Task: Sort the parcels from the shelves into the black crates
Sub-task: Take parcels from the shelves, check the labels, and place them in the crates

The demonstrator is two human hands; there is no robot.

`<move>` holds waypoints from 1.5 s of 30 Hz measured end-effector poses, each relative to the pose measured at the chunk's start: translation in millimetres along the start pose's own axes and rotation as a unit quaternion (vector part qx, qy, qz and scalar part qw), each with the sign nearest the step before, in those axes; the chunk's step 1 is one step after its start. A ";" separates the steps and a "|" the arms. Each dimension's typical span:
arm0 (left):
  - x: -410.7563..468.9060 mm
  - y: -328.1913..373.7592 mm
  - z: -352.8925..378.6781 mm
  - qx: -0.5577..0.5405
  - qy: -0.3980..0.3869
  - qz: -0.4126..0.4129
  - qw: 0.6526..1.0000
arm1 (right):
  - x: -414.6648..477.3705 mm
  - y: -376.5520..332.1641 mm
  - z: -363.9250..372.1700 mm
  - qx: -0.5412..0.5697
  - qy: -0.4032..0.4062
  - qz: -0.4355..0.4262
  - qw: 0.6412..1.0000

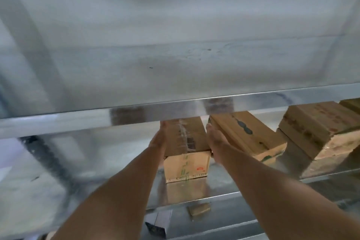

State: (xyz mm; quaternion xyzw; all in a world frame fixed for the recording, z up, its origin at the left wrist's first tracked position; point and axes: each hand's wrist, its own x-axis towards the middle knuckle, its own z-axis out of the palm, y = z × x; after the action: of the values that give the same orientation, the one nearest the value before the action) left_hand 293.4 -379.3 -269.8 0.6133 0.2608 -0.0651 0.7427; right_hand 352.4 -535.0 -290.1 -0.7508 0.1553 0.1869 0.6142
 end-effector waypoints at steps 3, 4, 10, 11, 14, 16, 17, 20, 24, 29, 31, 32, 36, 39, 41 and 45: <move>-12.0 1.6 2.3 -0.035 0.092 0.000 0.995 | 13.6 -6.2 -9.6 0.035 -0.051 0.019 0.998; -16.6 1.7 1.0 -0.029 0.130 -0.001 0.991 | 13.8 -9.2 -13.5 0.033 -0.068 0.034 0.997; -53.1 -15.8 2.1 -0.050 0.195 -0.024 0.979 | 4.7 -1.3 -30.6 0.032 -0.197 0.037 0.979; -57.8 -20.7 0.2 -0.052 0.199 -0.022 0.978 | 2.0 0.7 -30.5 0.031 -0.201 0.039 0.978; -72.3 -29.9 -8.4 -0.062 0.220 0.011 0.973 | -9.9 1.4 -29.3 0.043 -0.219 0.031 0.974; -82.3 -32.7 -12.8 -0.074 0.224 0.026 0.971 | -18.3 0.2 -28.5 0.026 -0.224 0.021 0.974; -87.6 -34.0 -14.9 -0.081 0.225 0.030 0.971 | -23.4 -0.3 -28.1 0.023 -0.225 0.015 0.974; -109.2 -34.3 -18.7 -0.092 0.221 0.034 0.970 | -38.2 3.9 -26.6 0.008 -0.239 0.018 0.971; -139.4 -39.6 -33.8 -0.068 0.213 0.050 0.973 | -71.2 11.5 -29.3 -0.012 -0.242 0.015 0.970; -187.6 -56.2 -42.2 -0.051 0.180 0.079 0.979 | -120.5 29.3 -33.3 0.033 -0.243 -0.019 0.969; -202.4 -66.9 -46.1 -0.045 0.149 0.090 0.984 | -143.5 35.0 -34.3 0.047 -0.240 -0.035 0.969; -211.3 -72.6 -48.5 -0.033 0.155 0.093 0.983 | -154.9 38.9 -34.4 0.050 -0.238 -0.038 0.969; -246.9 -96.3 -65.3 -0.029 0.189 0.091 0.977 | -199.7 62.0 -34.9 0.058 -0.240 -0.049 0.968; -272.0 -111.0 -74.9 -0.058 0.173 0.079 0.980 | -220.7 73.6 -37.0 0.070 -0.254 -0.046 0.963; -280.8 -118.3 -79.2 -0.062 0.161 0.080 0.982 | -232.5 77.1 -38.3 0.081 -0.258 -0.048 0.962; -295.5 -123.1 -82.6 -0.069 0.147 0.092 0.982 | -247.1 76.7 -39.7 0.072 -0.261 -0.058 0.961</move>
State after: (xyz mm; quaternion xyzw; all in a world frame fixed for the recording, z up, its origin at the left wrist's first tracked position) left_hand -36.1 -396.6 -248.8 0.5852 0.3134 0.1129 0.7393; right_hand 102.5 -588.2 -232.9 -0.6375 -0.0418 0.3287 0.6955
